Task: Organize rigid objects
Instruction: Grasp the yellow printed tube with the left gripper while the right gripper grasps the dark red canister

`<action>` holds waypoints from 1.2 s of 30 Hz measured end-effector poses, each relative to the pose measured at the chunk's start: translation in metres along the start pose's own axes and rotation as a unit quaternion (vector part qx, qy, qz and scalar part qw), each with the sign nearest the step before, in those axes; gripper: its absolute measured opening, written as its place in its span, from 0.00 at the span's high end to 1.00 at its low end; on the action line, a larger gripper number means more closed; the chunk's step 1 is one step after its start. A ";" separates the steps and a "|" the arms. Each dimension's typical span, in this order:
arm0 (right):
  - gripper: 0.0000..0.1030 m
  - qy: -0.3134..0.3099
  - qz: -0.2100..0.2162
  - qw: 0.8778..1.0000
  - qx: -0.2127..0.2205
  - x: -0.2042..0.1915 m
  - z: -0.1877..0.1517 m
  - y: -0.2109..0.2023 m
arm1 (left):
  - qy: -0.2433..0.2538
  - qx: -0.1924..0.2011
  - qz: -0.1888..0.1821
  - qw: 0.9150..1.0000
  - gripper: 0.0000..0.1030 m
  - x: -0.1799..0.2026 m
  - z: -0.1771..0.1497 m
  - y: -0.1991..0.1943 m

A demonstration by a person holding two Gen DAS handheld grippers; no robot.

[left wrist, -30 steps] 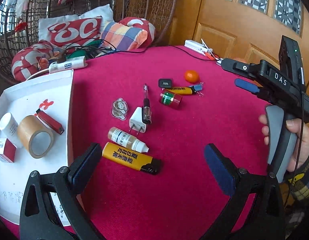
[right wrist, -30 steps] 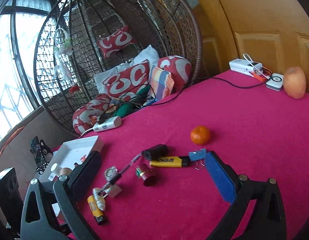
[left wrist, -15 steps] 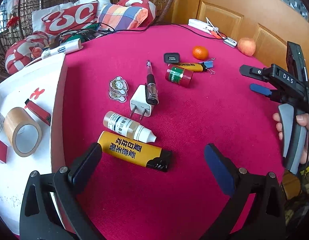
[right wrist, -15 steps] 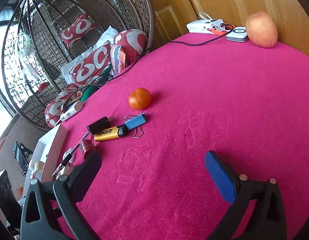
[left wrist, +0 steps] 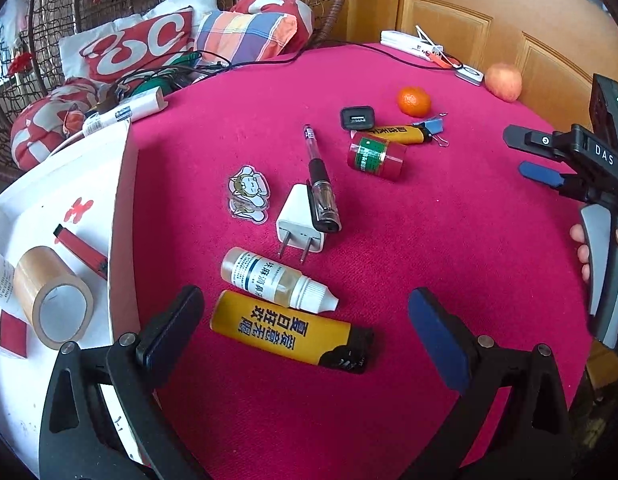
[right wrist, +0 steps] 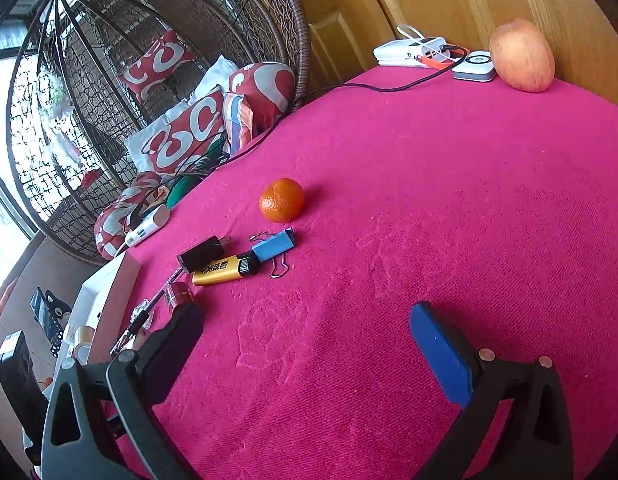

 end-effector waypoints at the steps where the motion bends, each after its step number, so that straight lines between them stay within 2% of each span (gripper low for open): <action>1: 0.00 0.001 0.001 1.000 0.000 0.000 0.000 0.000 | 0.001 -0.003 0.003 1.000 0.00 -0.001 0.000 0.001; 7: 0.00 0.005 0.005 1.000 0.001 0.000 0.001 0.001 | 0.040 -0.022 0.008 0.999 0.00 0.010 -0.009 0.007; 10: 0.00 0.005 0.005 1.000 0.001 0.000 0.001 0.001 | 0.037 -0.024 0.011 0.999 0.01 0.012 -0.012 0.006; 16: 0.00 0.006 0.006 1.000 0.002 -0.001 0.001 0.000 | 0.029 -0.023 0.022 0.999 0.09 0.012 -0.020 -0.002; 21: 0.00 -0.002 0.007 1.000 0.000 -0.003 0.001 0.001 | 0.025 0.001 0.044 0.999 0.13 0.013 -0.023 -0.008; 22: 0.00 -0.009 0.014 1.000 -0.003 -0.007 0.001 0.002 | 0.026 0.005 0.049 0.998 0.19 0.013 -0.024 -0.009; 27: 0.00 -0.108 0.044 0.993 -0.035 -0.056 -0.002 0.009 | 0.023 0.010 0.045 0.999 0.20 0.013 -0.023 -0.012; 30: 0.00 -0.190 0.048 0.980 -0.044 -0.095 -0.004 0.017 | 0.024 0.009 0.040 0.999 0.20 0.017 -0.024 -0.013; 32: 0.01 -0.241 0.048 0.967 -0.066 -0.114 -0.011 0.032 | 0.024 0.009 0.040 0.999 0.20 0.017 -0.023 -0.013; 33: 0.04 -0.258 0.052 0.961 -0.081 -0.121 -0.016 0.040 | 0.024 0.009 0.040 0.999 0.20 0.017 -0.023 -0.013; 35: 0.22 -0.277 0.048 0.953 -0.112 -0.128 -0.025 0.059 | 0.024 0.009 0.040 0.999 0.20 0.017 -0.023 -0.013; 36: 0.27 -0.280 0.040 0.951 -0.121 -0.128 -0.028 0.066 | 0.024 0.009 0.040 0.999 0.20 0.017 -0.023 -0.013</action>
Point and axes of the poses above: each gripper's, at about its wrist camera, not at the fingertips, and y roughly the way its jaws point, x to its right, z to its top, the point moved 9 cm from there along y, roughly the way its jaws point
